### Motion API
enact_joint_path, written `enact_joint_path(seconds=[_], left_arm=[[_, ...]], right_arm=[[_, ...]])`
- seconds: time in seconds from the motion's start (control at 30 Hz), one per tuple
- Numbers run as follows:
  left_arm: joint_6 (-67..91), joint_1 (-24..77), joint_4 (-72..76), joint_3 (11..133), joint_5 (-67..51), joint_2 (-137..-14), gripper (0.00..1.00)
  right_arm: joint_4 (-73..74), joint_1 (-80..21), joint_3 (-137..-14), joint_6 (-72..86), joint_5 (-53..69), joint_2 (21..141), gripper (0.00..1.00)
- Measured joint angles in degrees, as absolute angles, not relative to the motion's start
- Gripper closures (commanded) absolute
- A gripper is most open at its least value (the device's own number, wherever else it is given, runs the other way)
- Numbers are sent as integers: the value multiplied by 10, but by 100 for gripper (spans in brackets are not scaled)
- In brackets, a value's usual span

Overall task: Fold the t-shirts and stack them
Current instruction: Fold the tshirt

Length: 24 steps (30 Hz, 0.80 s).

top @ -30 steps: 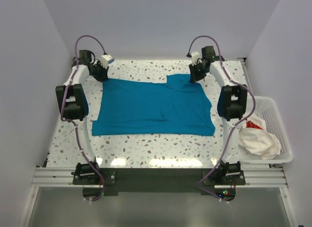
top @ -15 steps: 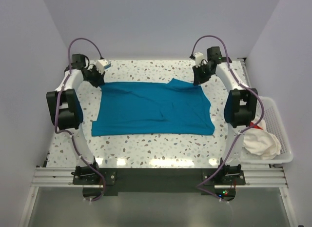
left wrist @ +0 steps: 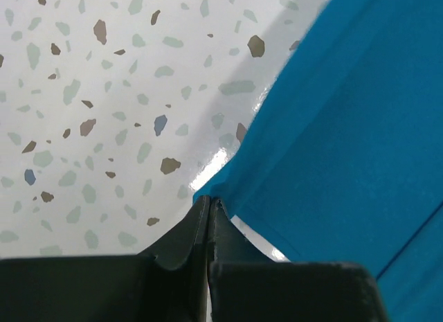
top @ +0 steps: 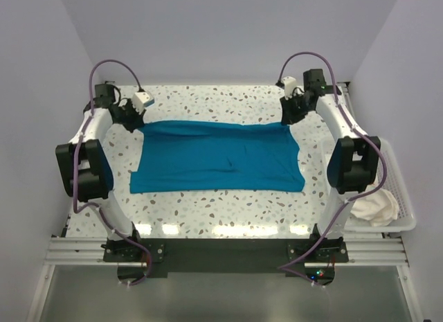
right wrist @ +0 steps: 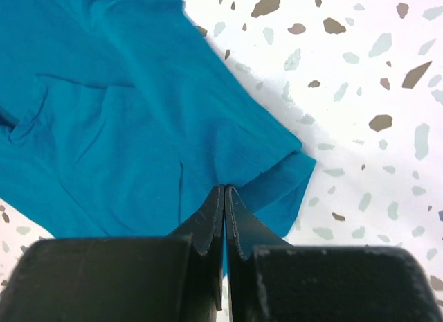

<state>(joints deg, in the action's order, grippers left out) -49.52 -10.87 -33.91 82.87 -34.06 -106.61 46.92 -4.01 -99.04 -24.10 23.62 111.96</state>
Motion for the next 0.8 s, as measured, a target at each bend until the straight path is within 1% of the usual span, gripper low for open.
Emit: enact_joint_path(seconds=[0.3,0.63,0.8], left_arm=[[-530,-132,-339,774,-343,-1031,100],[-568,-131,-338,677,-338,-1010,100],[-577,-131,-339,658,-331,-1010,100]], right_arm=[[471,-29,-926,-272,238,1063,100],[471,-29,-840,-286,240,1058,100],[467,-29,-818,-288,240,1053,100]])
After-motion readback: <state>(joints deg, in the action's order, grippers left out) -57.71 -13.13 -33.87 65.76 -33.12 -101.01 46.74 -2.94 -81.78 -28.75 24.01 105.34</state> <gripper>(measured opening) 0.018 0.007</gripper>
